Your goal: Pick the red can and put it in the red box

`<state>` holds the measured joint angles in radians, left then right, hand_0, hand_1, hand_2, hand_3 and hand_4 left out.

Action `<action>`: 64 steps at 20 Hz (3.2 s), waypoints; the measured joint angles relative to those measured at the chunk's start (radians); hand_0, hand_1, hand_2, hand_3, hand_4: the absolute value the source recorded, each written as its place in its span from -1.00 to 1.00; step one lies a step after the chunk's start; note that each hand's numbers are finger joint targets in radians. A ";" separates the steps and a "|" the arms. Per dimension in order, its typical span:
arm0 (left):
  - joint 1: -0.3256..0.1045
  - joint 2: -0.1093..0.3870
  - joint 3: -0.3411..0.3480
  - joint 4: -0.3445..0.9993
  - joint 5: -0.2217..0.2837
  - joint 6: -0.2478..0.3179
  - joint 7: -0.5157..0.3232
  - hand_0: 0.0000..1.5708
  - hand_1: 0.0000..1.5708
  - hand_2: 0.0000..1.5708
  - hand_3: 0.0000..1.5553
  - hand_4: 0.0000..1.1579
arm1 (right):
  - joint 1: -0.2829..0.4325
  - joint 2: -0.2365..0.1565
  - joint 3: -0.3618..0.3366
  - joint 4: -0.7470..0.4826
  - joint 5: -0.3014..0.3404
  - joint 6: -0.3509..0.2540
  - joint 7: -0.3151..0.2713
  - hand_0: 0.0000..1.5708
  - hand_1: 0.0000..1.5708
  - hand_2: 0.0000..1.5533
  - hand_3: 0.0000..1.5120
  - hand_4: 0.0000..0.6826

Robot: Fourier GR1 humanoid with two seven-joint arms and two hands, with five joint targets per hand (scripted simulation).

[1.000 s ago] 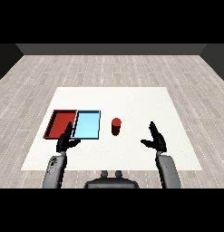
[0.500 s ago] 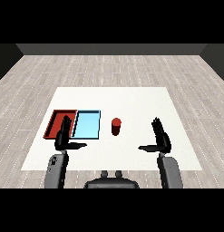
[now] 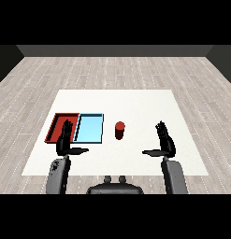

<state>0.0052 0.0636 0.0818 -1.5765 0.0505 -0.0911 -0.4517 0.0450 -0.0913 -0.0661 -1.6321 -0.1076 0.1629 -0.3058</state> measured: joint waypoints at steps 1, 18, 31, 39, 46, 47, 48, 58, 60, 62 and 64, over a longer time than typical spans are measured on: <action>0.005 0.007 0.005 -0.011 0.010 -0.011 0.005 -1.00 -1.00 -1.00 -1.00 -1.00 | 0.006 -0.002 -0.001 -0.005 -0.001 0.007 0.000 -1.00 -1.00 -1.00 -1.00 -1.00; 0.030 -0.005 -0.008 -0.068 -0.001 -0.007 0.017 -1.00 -1.00 -1.00 -1.00 -1.00 | -0.084 0.043 0.015 0.070 -0.022 0.002 0.071 -1.00 -1.00 -1.00 -1.00 -1.00; 0.054 0.006 0.017 -0.038 0.024 -0.043 -0.038 -1.00 -1.00 -1.00 -1.00 -1.00 | -0.172 0.085 0.113 0.238 -0.051 -0.067 0.018 -1.00 -1.00 -1.00 -1.00 -1.00; 0.053 0.000 0.019 -0.044 0.030 -0.040 -0.032 -1.00 -1.00 -1.00 -1.00 -1.00 | -0.273 0.090 0.147 0.420 -0.085 -0.113 -0.061 -1.00 -1.00 -1.00 -1.00 -1.00; 0.024 0.014 0.046 -0.025 0.058 -0.050 -0.020 -1.00 -1.00 -1.00 -1.00 -1.00 | -0.340 0.090 0.185 0.546 -0.107 -0.160 -0.125 -1.00 -1.00 -1.00 -1.00 -1.00; 0.024 0.007 0.039 -0.040 0.056 -0.042 -0.008 -1.00 -1.00 -1.00 -1.00 -1.00 | -0.349 0.091 0.187 0.560 -0.109 -0.162 -0.132 -1.00 -1.00 -1.00 -1.00 -1.00; 0.022 0.005 0.040 -0.032 0.058 -0.042 -0.014 -1.00 -1.00 -1.00 -1.00 -1.00 | -0.342 0.091 0.197 0.559 -0.112 -0.166 -0.140 -1.00 -1.00 -1.00 -1.00 -1.00; 0.006 0.004 0.043 -0.054 0.068 -0.032 0.023 -1.00 -1.00 -1.00 -1.00 -1.00 | -0.395 0.091 0.257 0.675 -0.190 -0.189 -0.196 -1.00 -1.00 -1.00 -1.00 -1.00; 0.002 0.004 0.043 -0.030 0.066 -0.038 0.004 -1.00 -1.00 -1.00 -1.00 -1.00 | -0.425 0.091 0.238 0.718 -0.195 -0.175 -0.205 -1.00 -1.00 -1.00 -1.00 -1.00; 0.024 0.004 0.039 -0.039 0.060 -0.042 -0.007 -1.00 -1.00 -1.00 -1.00 -1.00 | -0.428 0.091 0.276 0.724 -0.230 -0.197 -0.214 -1.00 -1.00 -1.00 -1.00 -1.00; 0.024 0.002 0.037 -0.043 0.056 -0.037 -0.003 -1.00 -1.00 -1.00 -1.00 -1.00 | -0.466 0.091 0.306 0.765 -0.271 -0.225 -0.225 -1.00 -1.00 -1.00 -1.00 -1.00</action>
<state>0.0288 0.0660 0.1184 -1.6193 0.1060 -0.1277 -0.4549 -0.4208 0.0000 0.2404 -0.8673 -0.3788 -0.0618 -0.5311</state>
